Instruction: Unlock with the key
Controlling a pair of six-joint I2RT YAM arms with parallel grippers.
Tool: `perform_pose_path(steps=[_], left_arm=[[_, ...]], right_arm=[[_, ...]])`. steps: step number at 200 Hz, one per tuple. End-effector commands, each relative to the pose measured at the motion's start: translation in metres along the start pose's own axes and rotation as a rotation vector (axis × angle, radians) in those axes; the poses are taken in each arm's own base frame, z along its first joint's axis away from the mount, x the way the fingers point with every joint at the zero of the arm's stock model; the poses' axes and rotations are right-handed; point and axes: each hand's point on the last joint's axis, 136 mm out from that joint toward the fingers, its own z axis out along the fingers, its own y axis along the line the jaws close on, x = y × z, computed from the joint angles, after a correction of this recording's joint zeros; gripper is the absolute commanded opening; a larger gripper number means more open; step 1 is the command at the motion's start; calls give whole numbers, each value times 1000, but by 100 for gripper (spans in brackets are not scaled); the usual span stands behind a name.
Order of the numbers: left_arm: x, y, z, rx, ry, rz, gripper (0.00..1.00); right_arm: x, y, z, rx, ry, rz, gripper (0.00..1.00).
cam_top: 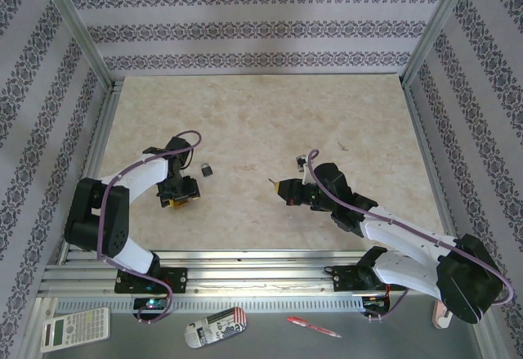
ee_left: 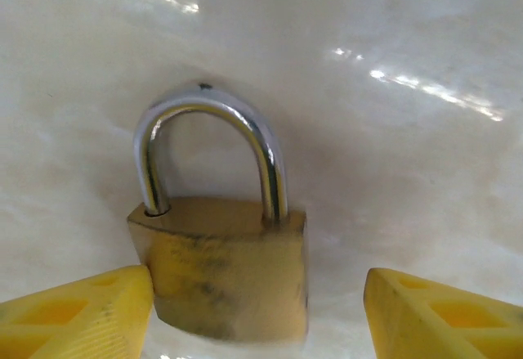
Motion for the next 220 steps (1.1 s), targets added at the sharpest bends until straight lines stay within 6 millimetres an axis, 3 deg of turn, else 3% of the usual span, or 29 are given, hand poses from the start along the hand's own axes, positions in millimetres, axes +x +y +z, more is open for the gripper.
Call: perform_pose_path(steps=[1, 70, 93, 126, 147, 184, 220], left_arm=[[-5, 5, 10, -49, -6, 19, 67], [-5, 9, 26, -83, 22, 30, 47], [-5, 9, 18, -80, 16, 40, 46], [-3, 15, 8, -97, 1, 57, 35], [-4, 7, 3, -34, -29, 42, 31], [-9, -34, -24, 222, -96, 2, 28], [-28, -98, -94, 659, -223, -66, 20]], right_arm=[[-5, -2, -1, -3, -30, -9, 0], [-7, -4, -2, 5, -36, -13, 0], [-7, -4, -1, 4, -33, -11, 0], [-7, -6, -1, 9, -35, -9, 0], [-6, -7, 0, 10, -31, -8, 0], [-5, -6, -1, 2, -30, -1, 0], [-11, 2, -1, -31, -51, 11, 0]])
